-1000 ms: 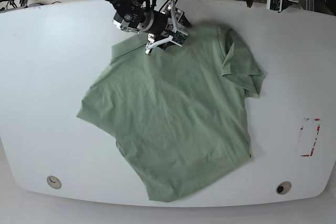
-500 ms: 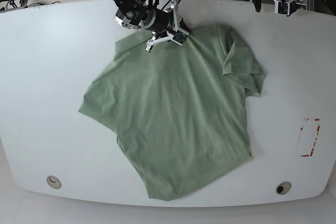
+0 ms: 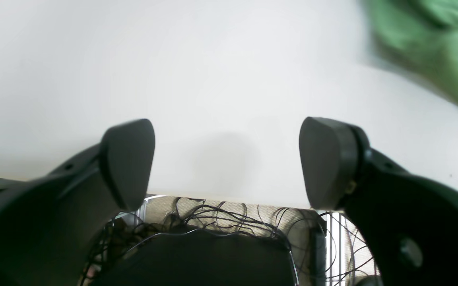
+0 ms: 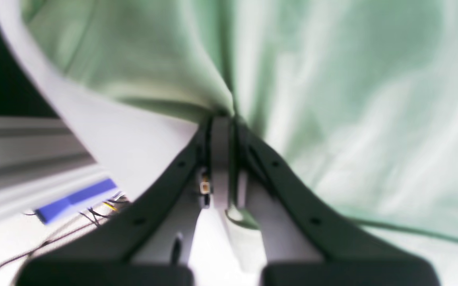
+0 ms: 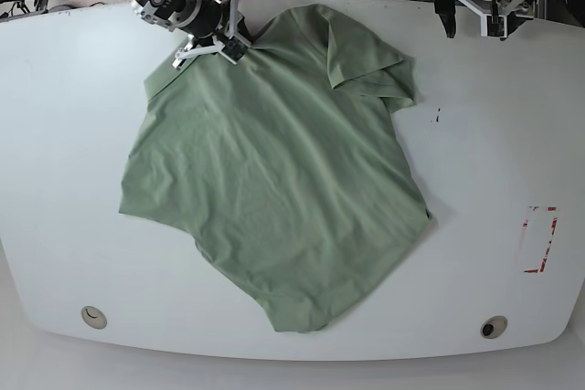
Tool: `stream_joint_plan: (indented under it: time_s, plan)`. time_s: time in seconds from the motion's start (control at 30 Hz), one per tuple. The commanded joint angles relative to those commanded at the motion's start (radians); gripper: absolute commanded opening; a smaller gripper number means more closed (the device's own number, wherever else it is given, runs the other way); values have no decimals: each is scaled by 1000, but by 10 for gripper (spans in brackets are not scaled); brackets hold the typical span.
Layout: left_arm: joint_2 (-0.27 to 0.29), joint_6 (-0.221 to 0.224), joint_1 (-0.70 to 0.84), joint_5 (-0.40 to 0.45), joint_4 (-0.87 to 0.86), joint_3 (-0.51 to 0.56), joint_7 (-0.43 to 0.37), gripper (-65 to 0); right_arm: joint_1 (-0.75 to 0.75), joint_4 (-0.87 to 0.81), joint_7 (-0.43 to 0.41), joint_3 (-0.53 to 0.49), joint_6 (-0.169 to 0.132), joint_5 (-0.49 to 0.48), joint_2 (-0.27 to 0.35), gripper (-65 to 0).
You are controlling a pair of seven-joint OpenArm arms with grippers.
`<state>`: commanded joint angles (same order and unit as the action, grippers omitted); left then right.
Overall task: Fold the T-shirt properly
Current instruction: 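Drag the collar with the right gripper while the left arm approaches, then grasp the shirt's shoulder edge with the left gripper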
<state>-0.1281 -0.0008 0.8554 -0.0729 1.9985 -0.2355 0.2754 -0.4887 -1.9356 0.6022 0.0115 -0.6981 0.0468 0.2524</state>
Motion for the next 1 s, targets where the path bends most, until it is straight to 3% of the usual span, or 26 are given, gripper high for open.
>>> stream_joint_plan:
  time_s: [0.23, 0.4, 0.47, 0.7, 1.0]
  plan:
    - [0, 0, -86, 0, 0, 2, 2, -114, 66, 35, 5, 285, 0, 0, -63, -650]
    - [-6, 0, -167, 9, -2, 46, 3, -111, 138, 110, 5, 414, 0, 2, -74, -650]
    - [-11, 0, -199, 15, -3, 58, 18, -111, 150, 124, 5, 439, 0, 2, -75, -650]
    - [-20, 0, -414, 157, -11, 189, 183, -110, 152, 127, 5, 450, 0, 2, -75, -650]
    - [-20, 0, -671, 169, -176, 364, 307, -110, 167, 126, 5, 451, 0, 3, -118, -650]
